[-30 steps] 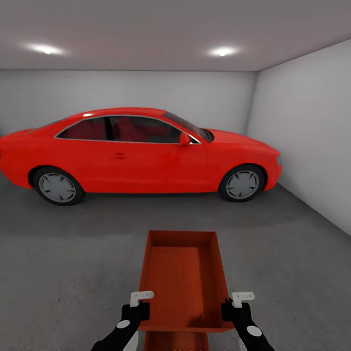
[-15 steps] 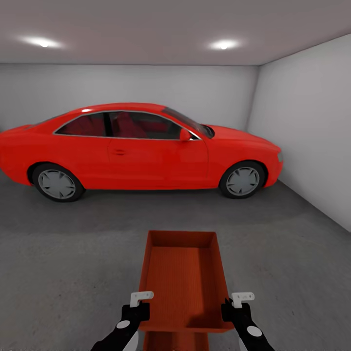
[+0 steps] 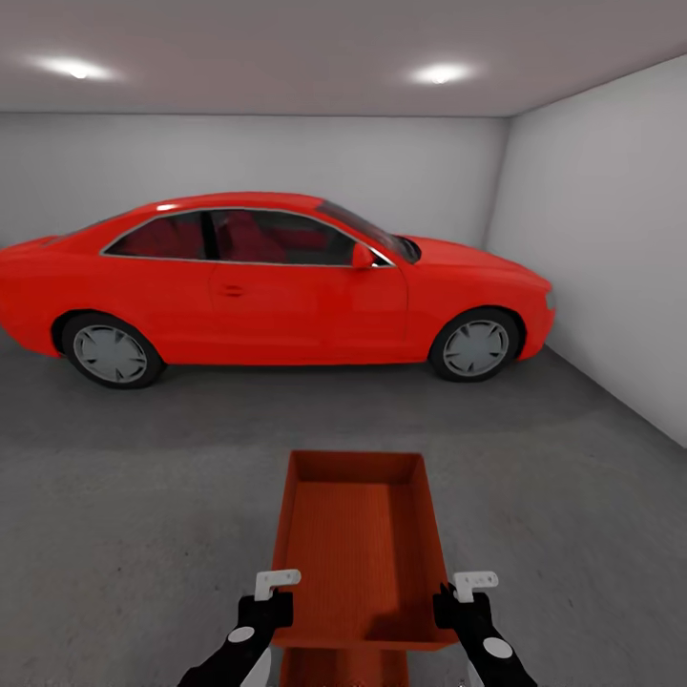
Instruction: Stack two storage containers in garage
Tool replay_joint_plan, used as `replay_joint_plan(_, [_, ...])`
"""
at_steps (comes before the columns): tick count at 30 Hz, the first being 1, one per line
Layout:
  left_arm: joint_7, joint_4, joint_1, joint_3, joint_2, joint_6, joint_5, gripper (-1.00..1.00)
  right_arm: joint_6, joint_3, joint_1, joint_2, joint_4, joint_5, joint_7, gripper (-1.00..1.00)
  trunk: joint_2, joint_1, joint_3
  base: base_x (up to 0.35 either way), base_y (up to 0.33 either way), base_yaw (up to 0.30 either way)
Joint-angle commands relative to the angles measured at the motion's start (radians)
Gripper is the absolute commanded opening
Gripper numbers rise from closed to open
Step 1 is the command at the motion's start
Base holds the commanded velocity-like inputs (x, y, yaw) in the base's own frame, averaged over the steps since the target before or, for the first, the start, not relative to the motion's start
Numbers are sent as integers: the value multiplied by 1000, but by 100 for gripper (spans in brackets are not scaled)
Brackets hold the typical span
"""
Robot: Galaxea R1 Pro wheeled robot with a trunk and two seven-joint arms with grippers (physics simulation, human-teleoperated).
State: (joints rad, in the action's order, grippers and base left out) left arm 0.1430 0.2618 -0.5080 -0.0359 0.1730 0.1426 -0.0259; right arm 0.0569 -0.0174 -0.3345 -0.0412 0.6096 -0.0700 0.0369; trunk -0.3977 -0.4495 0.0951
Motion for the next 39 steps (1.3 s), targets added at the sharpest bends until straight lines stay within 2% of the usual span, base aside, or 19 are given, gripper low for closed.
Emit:
replay_joint_plan(1, [-5, 31, -2, -13, 1, 1, -5, -100, 3, 27, 0, 0, -19, -5, -2, -100, -2, -1, 4, 0, 0, 0])
replay_joint_plan(39, [-5, 31, -3, -13, 1, 0, -5, -100, 3, 27, 0, -1, -19, -5, -1, -100, -2, -1, 65, 0, 0, 0])
